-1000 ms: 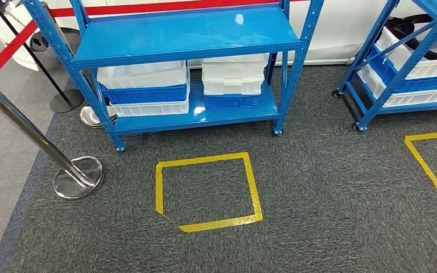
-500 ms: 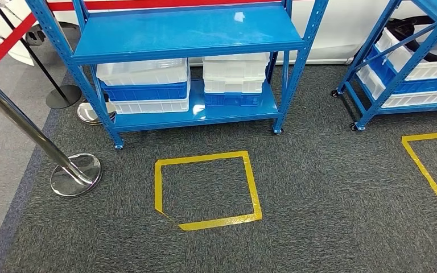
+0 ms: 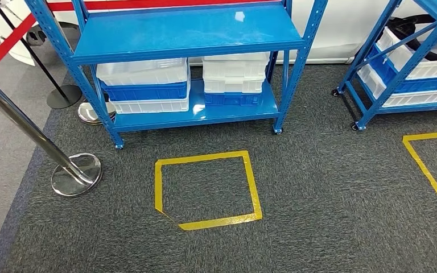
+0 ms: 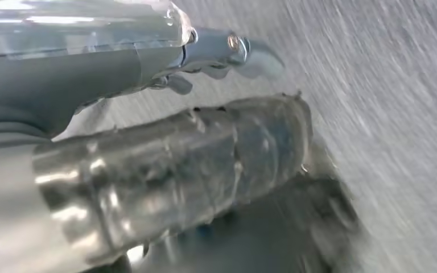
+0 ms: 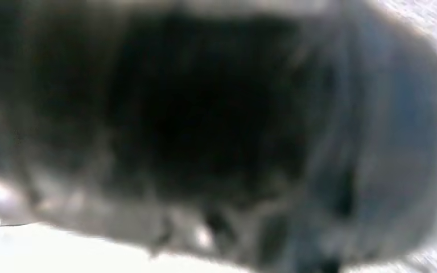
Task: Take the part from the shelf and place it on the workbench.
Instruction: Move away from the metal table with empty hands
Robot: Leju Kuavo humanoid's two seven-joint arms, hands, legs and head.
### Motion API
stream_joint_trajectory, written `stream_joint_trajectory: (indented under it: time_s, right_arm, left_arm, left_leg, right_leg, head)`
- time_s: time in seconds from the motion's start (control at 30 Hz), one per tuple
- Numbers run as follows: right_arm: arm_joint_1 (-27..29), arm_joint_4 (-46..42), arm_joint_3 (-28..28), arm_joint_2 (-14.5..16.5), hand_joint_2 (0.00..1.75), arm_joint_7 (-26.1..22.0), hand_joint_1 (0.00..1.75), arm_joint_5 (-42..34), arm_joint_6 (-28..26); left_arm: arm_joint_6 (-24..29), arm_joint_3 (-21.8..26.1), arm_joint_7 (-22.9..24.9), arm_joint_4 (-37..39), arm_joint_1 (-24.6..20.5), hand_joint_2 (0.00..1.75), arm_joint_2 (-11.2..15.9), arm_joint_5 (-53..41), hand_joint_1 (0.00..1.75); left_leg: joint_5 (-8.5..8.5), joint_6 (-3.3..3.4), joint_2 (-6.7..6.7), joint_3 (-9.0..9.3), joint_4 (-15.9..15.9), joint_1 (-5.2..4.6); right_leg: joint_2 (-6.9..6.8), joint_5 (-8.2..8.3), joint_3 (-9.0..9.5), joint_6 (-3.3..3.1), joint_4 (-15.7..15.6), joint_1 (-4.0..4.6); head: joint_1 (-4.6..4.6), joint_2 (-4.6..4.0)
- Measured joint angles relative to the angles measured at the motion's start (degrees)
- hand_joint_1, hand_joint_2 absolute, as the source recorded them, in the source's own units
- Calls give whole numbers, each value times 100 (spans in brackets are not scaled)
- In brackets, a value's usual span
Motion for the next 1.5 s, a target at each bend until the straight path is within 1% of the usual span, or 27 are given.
stream_joint_trajectory:
  time_s: [0.07,0.13,0.17,0.23,0.27,0.3,0.33,0.37,0.4,0.43,0.47,0.5,0.53,0.57,0.6,0.63,0.67,0.7,0.73,0.77,0.83,0.87,0.9,0.93,1.07,1.5]
  right_arm:
    - [-32,0,16,-28,0,-227,0,3,-41]
    - [-88,-2,-15,-54,0,-281,0,-204,6]
    - [-119,-26,-43,-38,0,-298,0,-345,21]
    - [-160,-242,-10,85,0,-378,0,-668,77]
    - [-181,-368,95,166,0,-351,0,-976,223]
    - [-215,-458,240,233,0,-292,0,-1375,443]
    - [-254,-478,401,275,0,-231,0,-1808,739]
    - [-288,-428,578,286,0,-187,0,-2199,1147]
    - [-305,-375,731,291,0,-153,0,-2474,1659]
    - [-304,-322,845,285,0,-94,0,-2701,2400]
    - [-294,-272,926,273,0,3,0,-2896,3323]
    - [-278,-231,959,253,0,98,0,-3054,4311]
    - [-257,-192,976,230,0,156,0,-3165,5257]
    - [-239,-157,993,209,0,189,0,-3221,6008]
    - [-225,-127,1009,191,0,219,0,-3249,6512]
    - [-214,-101,1017,175,0,258,0,-3258,6714]
    - [-208,-79,1022,162,0,316,0,-3242,6607]
    - [-207,-66,1028,150,0,391,0,-3194,6199]
    - [-215,-56,1044,139,0,478,0,-3108,5547]
    - [-232,-51,1069,128,0,565,0,-3006,4721]
    - [-272,-44,1129,122,0,672,0,-2894,3182]
    - [-283,-41,1144,130,0,691,0,-2906,2699]
    - [-289,-38,1149,140,0,699,0,-2935,2473]
    - [-297,-36,1146,155,0,715,0,-2964,2421]
    - [-362,-17,1139,221,0,865,0,-3039,2568]
    - [-488,-9,1133,294,0,999,0,-3022,2541]
  left_arm:
    - [-360,113,-279,202,-139,0,-9,193,0]
    - [-618,259,-661,327,-280,0,-11,304,0]
    - [-746,347,-858,372,-359,0,-13,349,5]
    - [-891,560,-1145,451,-528,0,-14,365,5]
    - [-798,674,-1138,482,-613,0,-17,325,5]
    - [-628,782,-1064,509,-691,0,-24,268,0]
    - [-430,890,-948,531,-759,0,-34,195,0]
    - [-357,977,-863,546,-812,0,-46,144,0]
    - [-469,1064,-839,561,-846,0,-61,141,0]
    - [-846,1180,-859,581,-863,0,-73,192,0]
    - [-1468,1321,-898,598,-867,0,-81,291,0]
    - [-2321,1497,-947,612,-862,0,-83,414,0]
    - [-3294,1686,-995,620,-854,0,-78,524,0]
    - [-4261,1861,-1034,621,-845,0,-69,608,0]
    - [-5118,2021,-1062,620,-838,0,-59,672,0]
    - [-5738,2150,-1071,619,-830,0,-52,712,0]
    - [-6087,2267,-1044,616,-823,0,-45,739,0]
    - [-6125,2365,-963,606,-817,0,-38,746,0]
    - [-5868,2444,-820,589,-815,0,-34,719,0]
    - [-5349,2502,-635,571,-818,0,-31,663,0]
    - [-3946,2548,-273,547,-831,0,-34,529,0]
    - [-3316,2549,-158,542,-840,0,-37,478,0]
    - [-2913,2548,-88,536,-849,0,-40,443,0]
    - [-2750,2548,-56,530,-859,0,-43,421,0]
    - [-2991,2548,4,521,-927,0,-53,447,0]
    - [-2998,2548,42,492,-997,0,-76,644,0]
  left_leg:
    - [1,2,3,1,0,0]
    - [5,7,5,0,0,-1]
    - [8,11,4,-1,1,-2]
    - [13,15,4,-3,1,-1]
    - [14,16,8,-2,1,0]
    - [14,16,12,1,1,1]
    - [14,15,16,5,1,1]
    - [15,16,15,6,1,1]
    - [17,17,12,6,1,1]
    - [18,18,8,4,1,1]
    - [18,19,5,1,1,1]
    - [18,19,6,-1,1,1]
    - [18,20,6,-5,0,1]
    - [17,20,6,-9,0,1]
    - [17,20,6,-11,0,0]
    - [16,21,6,-13,0,0]
    - [16,21,6,-14,-1,0]
    - [15,21,6,-15,-1,0]
    - [15,21,6,-15,-1,0]
    - [15,21,6,-15,-1,-1]
    - [16,22,6,-16,-1,-3]
    - [16,22,6,-16,-1,-3]
    - [17,22,6,-16,0,-3]
    - [17,22,6,-15,0,-3]
    - [18,22,5,-14,0,-2]
    - [18,22,5,-20,0,-3]
  right_leg:
    - [3,1,1,2,0,1]
    - [6,4,2,6,1,0]
    - [6,6,2,8,1,-1]
    - [7,11,0,13,1,0]
    - [10,12,-1,14,2,1]
    - [14,14,-1,15,2,2]
    - [17,14,-1,16,2,2]
    - [15,14,0,16,3,2]
    - [10,13,1,17,3,1]
    - [6,13,0,17,3,1]
    - [5,13,-1,18,3,2]
    - [6,12,-4,18,3,2]
    - [8,12,-7,18,3,2]
    - [9,12,-10,18,3,2]
    - [9,12,-11,18,2,2]
    - [9,12,-12,18,1,2]
    - [8,12,-12,18,0,1]
    - [8,12,-12,18,0,1]
    - [9,12,-12,18,-1,0]
    - [8,12,-12,18,-1,0]
    - [8,12,-13,18,-1,-1]
    - [8,13,-13,18,-1,-1]
    - [8,13,-14,18,-1,-1]
    - [8,13,-13,18,-1,-1]
    - [8,14,-13,18,1,0]
    - [9,13,-16,18,-1,-1]
  head:
    - [1,1]
    - [1,1]
    - [1,1]
    - [1,1]
    - [1,1]
    - [1,1]
    - [1,1]
    - [1,0]
    - [0,0]
    - [0,0]
    - [0,0]
    - [0,1]
    - [0,1]
    - [0,1]
    - [0,1]
    - [0,1]
    - [0,0]
    - [0,0]
    - [0,0]
    - [0,0]
    - [0,1]
    - [0,1]
    - [0,1]
    - [1,1]
    - [1,1]
    - [1,1]
